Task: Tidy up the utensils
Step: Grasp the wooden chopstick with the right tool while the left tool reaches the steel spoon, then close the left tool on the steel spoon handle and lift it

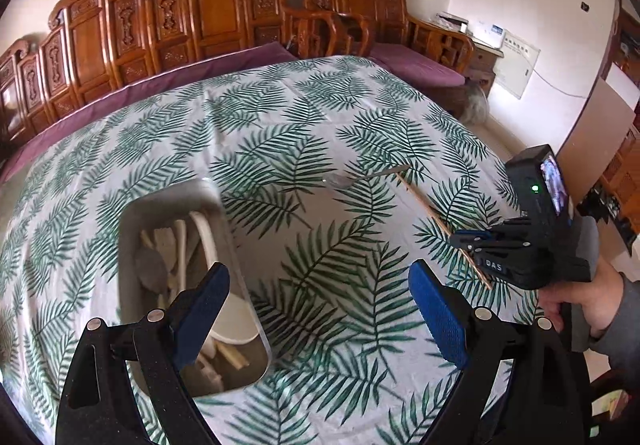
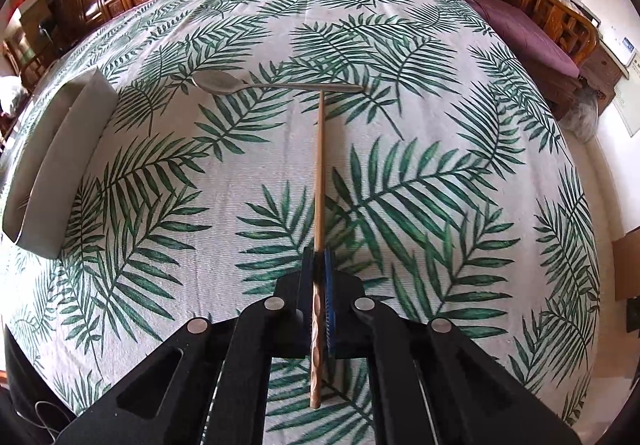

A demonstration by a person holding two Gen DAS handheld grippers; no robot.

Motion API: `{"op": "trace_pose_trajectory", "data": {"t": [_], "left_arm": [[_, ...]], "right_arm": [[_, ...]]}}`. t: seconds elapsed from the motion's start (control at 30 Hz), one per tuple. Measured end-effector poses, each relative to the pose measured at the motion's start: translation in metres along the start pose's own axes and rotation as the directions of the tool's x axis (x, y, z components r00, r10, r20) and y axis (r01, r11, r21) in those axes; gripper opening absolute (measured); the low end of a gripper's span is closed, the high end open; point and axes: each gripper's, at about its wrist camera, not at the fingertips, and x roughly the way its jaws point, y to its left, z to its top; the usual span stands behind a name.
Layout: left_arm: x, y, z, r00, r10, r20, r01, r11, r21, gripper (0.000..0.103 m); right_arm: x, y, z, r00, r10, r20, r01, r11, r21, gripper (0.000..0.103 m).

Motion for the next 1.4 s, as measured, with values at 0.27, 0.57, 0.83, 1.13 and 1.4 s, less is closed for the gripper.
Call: {"op": "trace_pose_trajectory", "data": {"t": [0.27,0.57,0.83,1.13,1.4], "left_arm": [[0.043,-0.026,0.036,1.000,-0.019,-0.022,0.021,0.996,0.092,0.087],[0.107,-0.044,0.083,0.997,-0.049,-0.064,0.061,0.977,0.204,0.079],[0.169,-0.048,0.103,0.982,-0.061,-0.181,0.117,0.941,0.317,0.063],[0.208,-0.043,0.099,0.946,-0.078,-0.315,0.189,0.921,0.340,0.049],[0.213,-0.048,0.093,0.933,-0.079,-0.351,0.209,0.913,0.351,0.024]], "right_arm": [[-0.010,-0.013,0.000,0.999,0.029,0.031,-0.028,1.000,-0.013,0.006],[-0.012,-0.039,-0.003,0.997,0.062,0.034,-0.062,0.998,0.009,0.006],[-0.007,-0.055,-0.009,0.995,0.093,0.034,-0.094,0.995,0.030,0.006],[-0.007,-0.056,-0.011,0.994,0.104,0.043,-0.105,0.994,0.025,0.006],[-0.007,-0.056,-0.011,0.994,0.102,0.047,-0.103,0.995,0.016,0.006]]}}
